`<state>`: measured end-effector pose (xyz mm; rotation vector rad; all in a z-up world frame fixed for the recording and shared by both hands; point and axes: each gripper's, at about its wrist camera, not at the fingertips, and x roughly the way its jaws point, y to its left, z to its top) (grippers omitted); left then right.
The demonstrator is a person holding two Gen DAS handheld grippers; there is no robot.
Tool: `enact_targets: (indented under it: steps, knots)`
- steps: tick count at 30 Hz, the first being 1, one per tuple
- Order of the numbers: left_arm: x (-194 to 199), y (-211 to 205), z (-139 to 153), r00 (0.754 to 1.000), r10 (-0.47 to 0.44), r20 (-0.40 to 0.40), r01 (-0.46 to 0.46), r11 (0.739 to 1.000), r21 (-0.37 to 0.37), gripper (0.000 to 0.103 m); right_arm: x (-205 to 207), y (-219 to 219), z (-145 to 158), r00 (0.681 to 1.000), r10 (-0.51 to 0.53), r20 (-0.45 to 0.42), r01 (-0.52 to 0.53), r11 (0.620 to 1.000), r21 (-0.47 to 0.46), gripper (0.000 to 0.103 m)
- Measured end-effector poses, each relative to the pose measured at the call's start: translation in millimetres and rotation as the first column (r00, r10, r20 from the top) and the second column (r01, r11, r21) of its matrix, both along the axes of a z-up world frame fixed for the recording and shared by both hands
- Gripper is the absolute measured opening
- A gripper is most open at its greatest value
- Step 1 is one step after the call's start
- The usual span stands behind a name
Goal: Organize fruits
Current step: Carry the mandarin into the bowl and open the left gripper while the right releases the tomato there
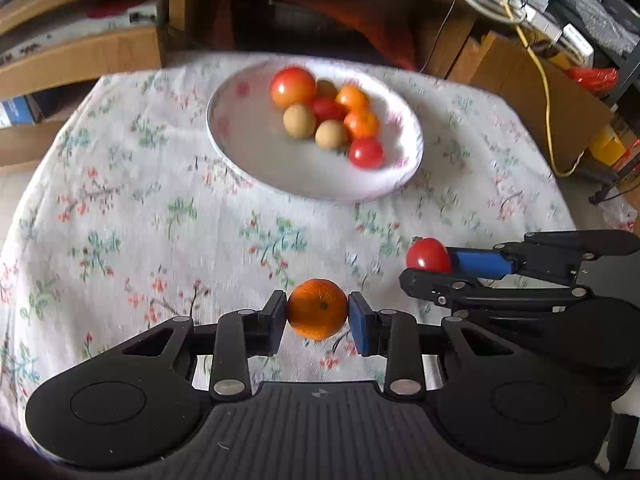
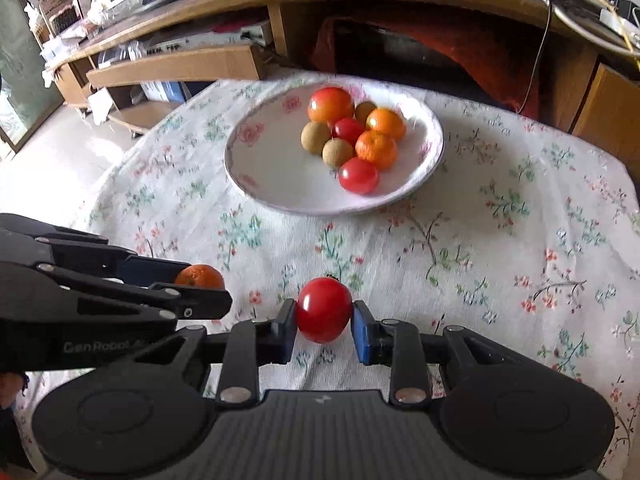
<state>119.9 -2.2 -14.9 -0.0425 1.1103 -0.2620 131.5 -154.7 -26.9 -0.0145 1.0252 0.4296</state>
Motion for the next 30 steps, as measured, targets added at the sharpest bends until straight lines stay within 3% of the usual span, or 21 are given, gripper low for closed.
enact_targets:
  steps: [13,30]
  knots:
    - [47,-7,26,0.995,0.051,0.080,-0.049,0.998,-0.027,0.040,38,-7,23,0.996,-0.054,0.073,0.052,0.998,0.028,0.021]
    - [84,-6,9,0.992,0.097,0.076,-0.098,0.995,0.008,0.040,83,-3,4,0.995,-0.059,0.080,0.055,0.997,0.050,0.022]
